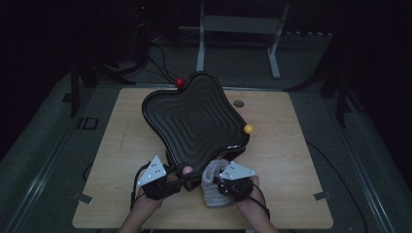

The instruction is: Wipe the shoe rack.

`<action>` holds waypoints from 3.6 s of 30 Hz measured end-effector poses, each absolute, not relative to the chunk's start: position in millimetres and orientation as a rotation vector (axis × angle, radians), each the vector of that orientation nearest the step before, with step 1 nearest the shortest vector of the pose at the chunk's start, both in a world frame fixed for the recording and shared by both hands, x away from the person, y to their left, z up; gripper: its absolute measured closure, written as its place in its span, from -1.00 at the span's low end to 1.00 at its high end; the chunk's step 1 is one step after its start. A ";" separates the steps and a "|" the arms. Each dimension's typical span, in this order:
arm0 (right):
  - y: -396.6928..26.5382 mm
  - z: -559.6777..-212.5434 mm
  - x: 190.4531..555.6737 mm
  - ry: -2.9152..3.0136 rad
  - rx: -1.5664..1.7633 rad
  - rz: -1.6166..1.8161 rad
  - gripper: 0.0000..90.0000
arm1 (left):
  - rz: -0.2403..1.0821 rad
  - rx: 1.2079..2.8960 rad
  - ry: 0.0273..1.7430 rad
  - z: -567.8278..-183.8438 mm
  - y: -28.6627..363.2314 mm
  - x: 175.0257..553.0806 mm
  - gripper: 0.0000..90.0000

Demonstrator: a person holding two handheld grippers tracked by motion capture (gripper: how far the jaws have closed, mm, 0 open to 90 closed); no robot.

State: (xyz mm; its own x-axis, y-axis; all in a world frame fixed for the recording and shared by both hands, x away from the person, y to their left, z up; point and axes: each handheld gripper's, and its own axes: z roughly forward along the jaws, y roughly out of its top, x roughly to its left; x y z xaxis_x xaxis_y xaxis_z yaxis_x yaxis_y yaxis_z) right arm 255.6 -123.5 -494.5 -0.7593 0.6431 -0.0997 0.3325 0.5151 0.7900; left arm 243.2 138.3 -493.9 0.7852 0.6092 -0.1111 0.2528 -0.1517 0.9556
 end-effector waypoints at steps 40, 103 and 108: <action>-133.2 -480.1 277.4 2.302 0.846 1.129 0.59 | 0.346 1.734 0.669 -494.1 138.0 243.2 0.35; -144.4 -479.2 301.0 2.190 0.896 1.155 0.59 | 0.327 1.731 0.643 -495.3 138.6 241.6 0.35; -141.3 -490.0 301.8 2.239 0.913 1.121 0.59 | 0.328 1.730 0.639 -495.5 138.1 241.6 0.35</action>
